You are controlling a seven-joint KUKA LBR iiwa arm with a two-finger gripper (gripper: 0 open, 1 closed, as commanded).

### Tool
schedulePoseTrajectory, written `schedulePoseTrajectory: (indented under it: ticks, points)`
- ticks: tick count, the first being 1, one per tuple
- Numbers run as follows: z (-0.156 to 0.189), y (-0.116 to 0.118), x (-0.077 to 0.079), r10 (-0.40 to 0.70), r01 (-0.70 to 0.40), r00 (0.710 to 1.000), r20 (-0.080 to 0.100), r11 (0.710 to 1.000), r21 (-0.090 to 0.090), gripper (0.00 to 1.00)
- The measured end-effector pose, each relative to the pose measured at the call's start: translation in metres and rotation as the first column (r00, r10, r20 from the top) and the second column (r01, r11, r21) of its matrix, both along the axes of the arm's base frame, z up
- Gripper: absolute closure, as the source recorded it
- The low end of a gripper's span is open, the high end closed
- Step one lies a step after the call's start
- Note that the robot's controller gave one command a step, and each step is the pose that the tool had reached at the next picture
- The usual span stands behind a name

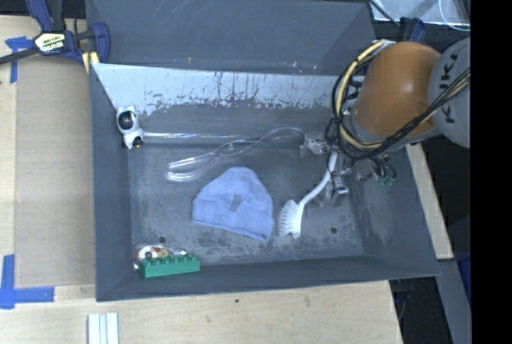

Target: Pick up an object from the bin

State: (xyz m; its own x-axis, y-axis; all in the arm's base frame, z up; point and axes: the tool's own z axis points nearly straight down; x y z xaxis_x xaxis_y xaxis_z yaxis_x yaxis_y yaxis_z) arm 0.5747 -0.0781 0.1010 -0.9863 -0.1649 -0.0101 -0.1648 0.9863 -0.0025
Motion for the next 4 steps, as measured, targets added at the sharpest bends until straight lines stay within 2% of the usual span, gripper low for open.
schedulePoseTrajectory:
  ticks: [1,2,3,4]
  points:
    - [-0.008,0.032,-0.054,0.109,-0.109,0.994,-0.008,0.994,0.0,0.0]
    - [-0.031,0.032,0.019,0.016,-0.016,1.0,0.004,1.0,0.0,0.0]
    - [0.113,0.029,-0.025,0.102,-0.102,0.995,-0.002,0.995,0.0,1.0]
    - [0.113,0.029,-0.025,0.102,-0.102,0.995,-0.002,0.995,0.0,1.0]
